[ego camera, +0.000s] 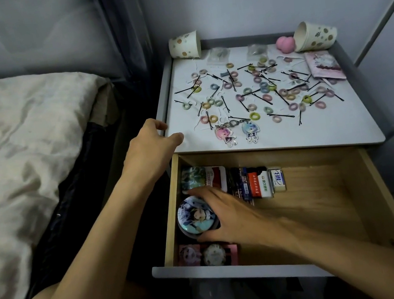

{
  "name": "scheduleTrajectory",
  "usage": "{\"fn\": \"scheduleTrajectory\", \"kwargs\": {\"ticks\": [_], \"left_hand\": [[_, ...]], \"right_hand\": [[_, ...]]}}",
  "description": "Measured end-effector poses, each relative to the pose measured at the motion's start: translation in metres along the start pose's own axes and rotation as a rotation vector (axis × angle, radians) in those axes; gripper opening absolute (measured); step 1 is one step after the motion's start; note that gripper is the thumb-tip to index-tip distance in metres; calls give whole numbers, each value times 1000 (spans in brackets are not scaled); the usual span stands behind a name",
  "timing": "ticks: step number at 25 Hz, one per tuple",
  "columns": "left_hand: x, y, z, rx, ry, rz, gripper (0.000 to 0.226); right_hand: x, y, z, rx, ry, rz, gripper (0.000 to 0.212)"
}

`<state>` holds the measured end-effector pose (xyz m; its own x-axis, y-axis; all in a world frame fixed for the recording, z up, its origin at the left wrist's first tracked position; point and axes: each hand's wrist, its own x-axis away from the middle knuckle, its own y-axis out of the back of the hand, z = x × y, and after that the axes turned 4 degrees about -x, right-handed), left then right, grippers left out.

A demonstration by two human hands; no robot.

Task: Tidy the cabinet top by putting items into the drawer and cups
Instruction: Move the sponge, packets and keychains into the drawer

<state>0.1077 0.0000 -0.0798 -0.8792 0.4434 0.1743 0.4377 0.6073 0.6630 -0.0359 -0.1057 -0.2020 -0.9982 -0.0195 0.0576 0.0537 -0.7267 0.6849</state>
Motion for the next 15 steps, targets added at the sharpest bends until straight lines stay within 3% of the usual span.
{"fn": "scheduleTrajectory", "kwargs": {"ticks": [3, 6, 9, 15], "left_hand": [[0, 0, 0, 15, -3, 7, 44], [-1, -2, -1, 32, -6, 16, 41], [-2, -7, -5, 76, -47, 12, 39], [-1, -23, -25, 211, -98, 56, 32]], "right_hand": [[0, 4, 3, -27, -7, -3, 86], [0, 14, 8, -88, -39, -61, 68], [-2, 37, 14, -194, -67, -201, 48], [2, 104, 10, -303, -136, -447, 29]]}}
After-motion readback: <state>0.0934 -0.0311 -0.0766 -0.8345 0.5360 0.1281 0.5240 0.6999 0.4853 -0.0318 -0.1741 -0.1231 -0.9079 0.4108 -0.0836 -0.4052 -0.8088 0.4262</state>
